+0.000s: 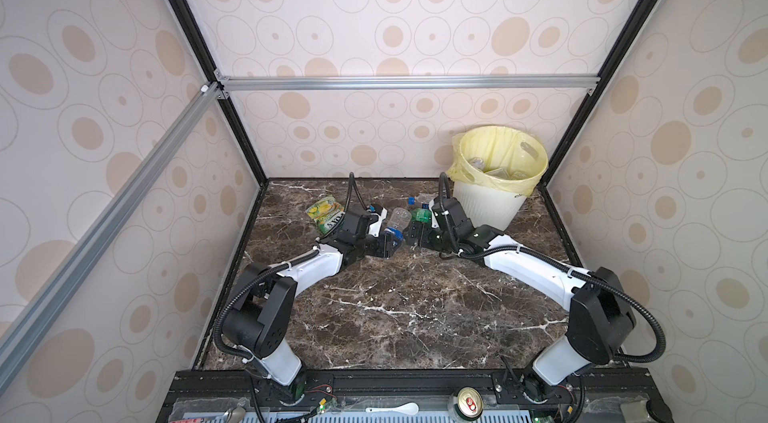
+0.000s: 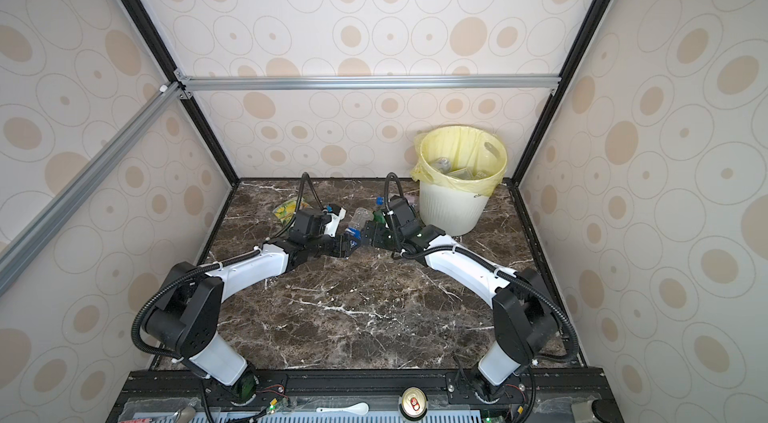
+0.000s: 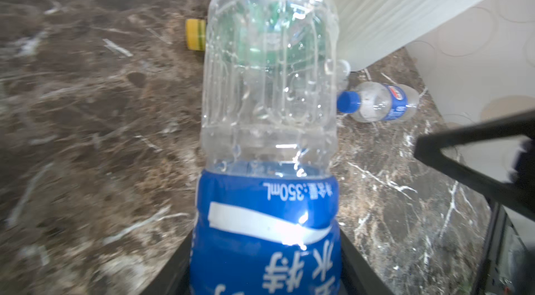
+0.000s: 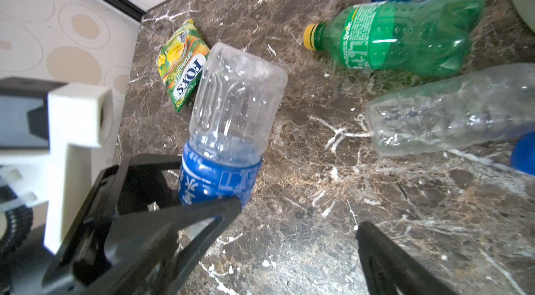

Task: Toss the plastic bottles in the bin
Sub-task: 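Lift the water bottle upright with the left gripper while the right gripper grasps its base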

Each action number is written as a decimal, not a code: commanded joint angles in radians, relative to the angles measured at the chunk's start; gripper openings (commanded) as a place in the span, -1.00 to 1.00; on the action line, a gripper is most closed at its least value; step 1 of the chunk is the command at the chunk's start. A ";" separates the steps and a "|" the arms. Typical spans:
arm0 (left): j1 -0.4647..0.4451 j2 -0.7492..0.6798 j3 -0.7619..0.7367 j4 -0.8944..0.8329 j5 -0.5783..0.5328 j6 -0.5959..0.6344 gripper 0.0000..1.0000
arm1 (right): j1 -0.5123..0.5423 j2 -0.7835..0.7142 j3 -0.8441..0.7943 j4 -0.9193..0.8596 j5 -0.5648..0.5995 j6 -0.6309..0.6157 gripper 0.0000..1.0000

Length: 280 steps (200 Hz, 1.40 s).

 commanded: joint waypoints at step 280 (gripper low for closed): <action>-0.069 -0.098 -0.033 0.182 0.153 -0.054 0.24 | -0.078 0.109 0.022 0.263 -0.226 0.220 0.56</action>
